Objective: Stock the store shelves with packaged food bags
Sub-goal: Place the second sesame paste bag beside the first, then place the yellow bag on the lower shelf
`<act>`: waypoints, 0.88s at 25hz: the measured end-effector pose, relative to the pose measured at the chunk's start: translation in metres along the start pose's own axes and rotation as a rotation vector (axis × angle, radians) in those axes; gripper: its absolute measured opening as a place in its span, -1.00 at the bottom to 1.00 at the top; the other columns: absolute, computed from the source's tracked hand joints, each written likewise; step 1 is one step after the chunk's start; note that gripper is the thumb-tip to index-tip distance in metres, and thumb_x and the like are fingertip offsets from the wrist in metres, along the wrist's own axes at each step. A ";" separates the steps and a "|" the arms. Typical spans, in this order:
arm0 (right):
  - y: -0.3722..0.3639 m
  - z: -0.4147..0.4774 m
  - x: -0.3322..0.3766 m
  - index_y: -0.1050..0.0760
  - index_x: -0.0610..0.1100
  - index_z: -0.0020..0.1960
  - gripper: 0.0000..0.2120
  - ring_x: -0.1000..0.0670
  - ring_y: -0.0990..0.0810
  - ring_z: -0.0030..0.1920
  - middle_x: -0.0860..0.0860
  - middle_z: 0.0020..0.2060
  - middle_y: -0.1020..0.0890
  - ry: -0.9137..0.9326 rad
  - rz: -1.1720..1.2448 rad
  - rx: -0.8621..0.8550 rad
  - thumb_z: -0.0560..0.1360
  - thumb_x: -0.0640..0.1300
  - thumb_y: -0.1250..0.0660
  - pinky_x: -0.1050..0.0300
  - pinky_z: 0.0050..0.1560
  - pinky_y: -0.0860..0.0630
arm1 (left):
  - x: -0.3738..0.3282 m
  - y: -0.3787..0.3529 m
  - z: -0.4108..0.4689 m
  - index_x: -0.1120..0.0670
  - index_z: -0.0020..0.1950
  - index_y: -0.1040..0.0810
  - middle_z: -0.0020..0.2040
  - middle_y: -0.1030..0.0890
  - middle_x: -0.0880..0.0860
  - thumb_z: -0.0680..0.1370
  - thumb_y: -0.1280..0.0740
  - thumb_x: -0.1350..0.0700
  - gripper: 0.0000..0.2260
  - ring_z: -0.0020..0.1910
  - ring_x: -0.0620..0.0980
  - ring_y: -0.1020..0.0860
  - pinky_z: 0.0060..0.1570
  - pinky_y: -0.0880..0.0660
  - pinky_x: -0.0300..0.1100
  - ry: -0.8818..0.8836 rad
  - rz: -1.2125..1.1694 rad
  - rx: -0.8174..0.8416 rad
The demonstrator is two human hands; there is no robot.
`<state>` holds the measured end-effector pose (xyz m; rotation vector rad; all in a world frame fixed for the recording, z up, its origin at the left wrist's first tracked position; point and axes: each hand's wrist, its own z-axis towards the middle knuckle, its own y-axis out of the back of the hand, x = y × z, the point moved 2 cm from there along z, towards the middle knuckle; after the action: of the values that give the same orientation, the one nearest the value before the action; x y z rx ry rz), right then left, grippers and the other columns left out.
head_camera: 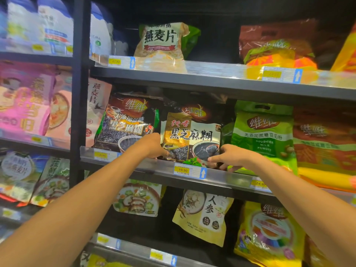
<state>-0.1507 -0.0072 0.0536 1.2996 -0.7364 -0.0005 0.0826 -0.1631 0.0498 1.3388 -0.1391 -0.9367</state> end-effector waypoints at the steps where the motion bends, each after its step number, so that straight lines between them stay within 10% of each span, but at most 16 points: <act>1: 0.002 -0.003 0.000 -0.49 -0.03 0.21 -0.63 -0.05 -0.68 0.10 -0.03 0.17 -0.67 0.022 -0.098 -0.078 0.54 0.14 -0.46 0.04 -0.03 -0.64 | 0.001 0.002 -0.007 0.22 0.26 -0.51 0.13 -0.66 0.22 0.58 -0.46 -0.04 -0.59 0.04 0.18 -0.66 -0.01 -0.56 0.01 -0.014 0.020 -0.036; 5: 0.007 -0.031 -0.002 -0.45 -0.13 0.47 -0.38 -0.11 -0.57 0.33 -0.09 0.39 -0.57 0.142 -0.118 -0.422 0.55 0.20 -0.42 0.00 0.22 -0.50 | 0.003 0.002 -0.046 -0.02 0.37 -0.51 0.24 -0.64 0.03 0.62 -0.36 -0.06 -0.66 0.11 0.09 -0.61 0.01 -0.63 0.08 -0.171 0.102 -0.346; 10: -0.018 -0.097 -0.003 -0.59 -0.06 0.24 -0.72 0.04 -0.59 0.16 0.06 0.12 -0.59 0.456 0.154 -0.784 0.61 0.05 -0.36 0.13 0.10 -0.50 | 0.017 -0.032 -0.132 0.01 0.18 -0.59 0.19 -0.61 -0.05 0.58 -0.37 0.18 -0.81 0.23 -0.03 -0.53 0.14 -0.51 -0.12 -0.547 -0.095 -0.639; 16: -0.115 -0.175 -0.044 -0.51 -0.09 0.29 -0.71 0.04 -0.57 0.16 0.08 0.15 -0.58 0.750 0.038 -0.739 0.59 -0.06 -0.38 0.09 0.18 -0.50 | 0.053 -0.125 -0.185 0.00 0.16 -0.60 0.16 -0.62 -0.08 0.56 -0.39 0.18 -0.81 0.22 -0.04 -0.55 0.18 -0.55 -0.08 -0.555 -0.122 -0.445; 22: -0.186 -0.158 -0.123 -0.52 -0.04 0.29 -0.71 0.10 -0.55 0.17 0.10 0.16 -0.55 0.517 0.035 -0.557 0.61 0.02 -0.36 0.00 0.19 -0.57 | 0.072 -0.206 -0.173 -0.12 0.32 -0.49 0.31 -0.51 -0.17 0.62 -0.37 0.02 -0.73 0.33 -0.12 -0.47 0.22 -0.51 -0.10 -0.327 -0.194 -0.195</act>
<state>-0.0944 0.1226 -0.1805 0.7050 -0.2785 0.1441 0.1274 -0.0649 -0.2072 1.0244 -0.1654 -1.2979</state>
